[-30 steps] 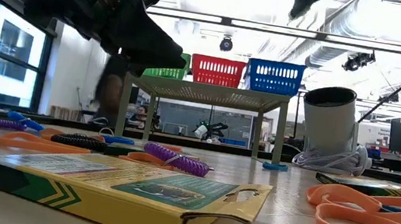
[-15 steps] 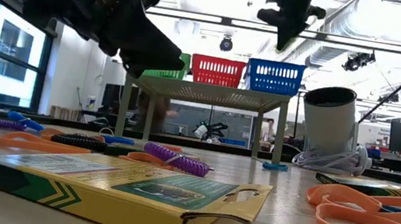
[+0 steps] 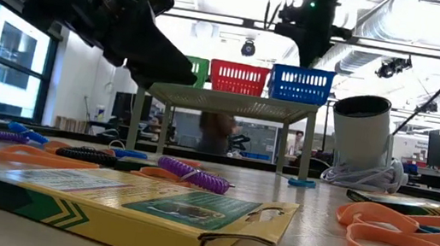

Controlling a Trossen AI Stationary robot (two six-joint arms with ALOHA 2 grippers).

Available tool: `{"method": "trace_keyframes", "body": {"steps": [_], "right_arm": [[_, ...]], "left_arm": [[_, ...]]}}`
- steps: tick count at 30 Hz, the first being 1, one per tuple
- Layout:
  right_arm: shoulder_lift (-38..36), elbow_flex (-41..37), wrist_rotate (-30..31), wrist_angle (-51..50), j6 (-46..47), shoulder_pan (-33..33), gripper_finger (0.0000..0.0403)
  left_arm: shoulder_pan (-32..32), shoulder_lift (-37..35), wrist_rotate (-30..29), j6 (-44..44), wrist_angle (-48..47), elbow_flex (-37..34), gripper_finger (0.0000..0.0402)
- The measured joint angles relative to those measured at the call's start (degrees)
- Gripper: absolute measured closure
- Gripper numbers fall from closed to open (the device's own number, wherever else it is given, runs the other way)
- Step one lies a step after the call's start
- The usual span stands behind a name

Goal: Pick & Place Office Desk Supplies
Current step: Put the top green spring keychain into the blue bin on the shelf

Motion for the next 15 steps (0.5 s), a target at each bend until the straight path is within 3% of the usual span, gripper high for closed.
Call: {"method": "trace_keyframes", "body": {"steps": [15], "right_arm": [[3.71,0.01,-4.4,-0.41,2.31,1.54,0.0381]], "left_arm": [[0.0,0.0,-0.02,-0.03,0.24,0.0,0.0262]]}}
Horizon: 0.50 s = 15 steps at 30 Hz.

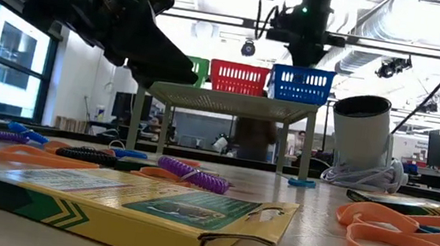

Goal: Pick & Place Office Desk Supplies
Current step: Put the top green spring keychain into the blue bin on the shelf, then put the yellow crayon box into the red bin on the shelf

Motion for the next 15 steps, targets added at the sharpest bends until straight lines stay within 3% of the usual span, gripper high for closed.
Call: {"method": "trace_keyframes", "body": {"steps": [15], "right_arm": [[-1.03,0.0,-2.3,1.86,-0.37,-0.79,0.0194]], "left_arm": [[0.0,0.0,-0.02,0.95,0.0,0.0,0.0262]]}}
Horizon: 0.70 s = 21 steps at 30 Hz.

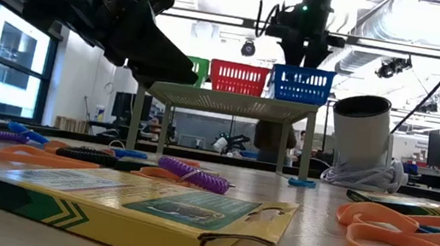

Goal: Pick & Place Office Desk Supplies
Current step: Put the yellow crayon box into the red bin on the shelf

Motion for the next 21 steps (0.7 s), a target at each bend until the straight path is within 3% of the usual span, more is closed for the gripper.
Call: {"method": "trace_keyframes", "body": {"steps": [4,11,21], "right_arm": [[-0.33,0.0,-0.87,-0.06,-0.1,0.09,0.0166],[-4.99,0.0,1.43,-0.63,4.32,3.26,0.0159],[-17.32,0.0,11.37,-7.38,18.88,20.41,0.0158]], "left_arm": [[0.0,0.0,0.0,0.81,-0.02,0.0,0.0262],[0.0,0.0,-0.02,1.01,-1.27,-0.02,0.0262],[0.44,-0.1,-0.04,3.29,-1.29,0.0,0.0262]]}}
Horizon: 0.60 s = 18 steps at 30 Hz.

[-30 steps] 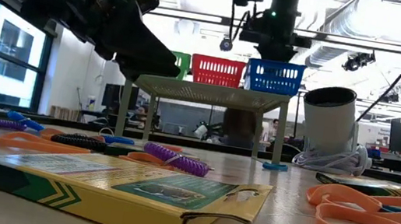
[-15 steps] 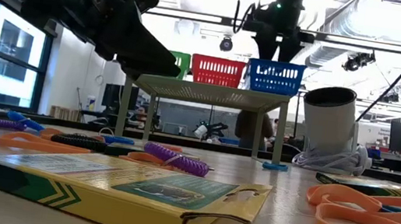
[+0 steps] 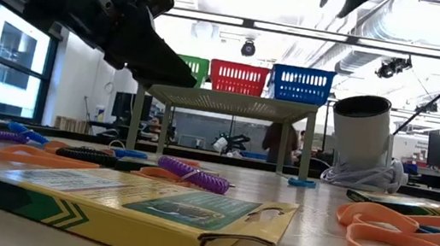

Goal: Pick & Place Office Desk Supplies
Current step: Put the yellow crayon box into the red bin on the shelf

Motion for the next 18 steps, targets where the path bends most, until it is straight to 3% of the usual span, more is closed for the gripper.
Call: {"method": "trace_keyframes", "body": {"steps": [4,9,12,18], "right_arm": [[-0.31,-0.24,4.62,-5.07,9.23,10.73,0.0158],[-0.55,-3.78,6.76,-4.62,12.52,22.74,0.0158],[-0.49,-7.72,10.3,-4.82,17.88,27.28,0.0158],[-0.47,-17.51,11.28,-5.19,26.22,34.29,0.0158]], "left_arm": [[0.0,-0.01,0.0,3.06,-0.02,-0.01,0.0262],[0.0,-0.01,0.0,3.84,-0.05,0.0,0.0262],[0.0,-0.03,0.0,2.56,-0.21,0.0,0.0262],[0.02,-0.03,0.0,2.19,-0.31,0.0,0.0262]]}}
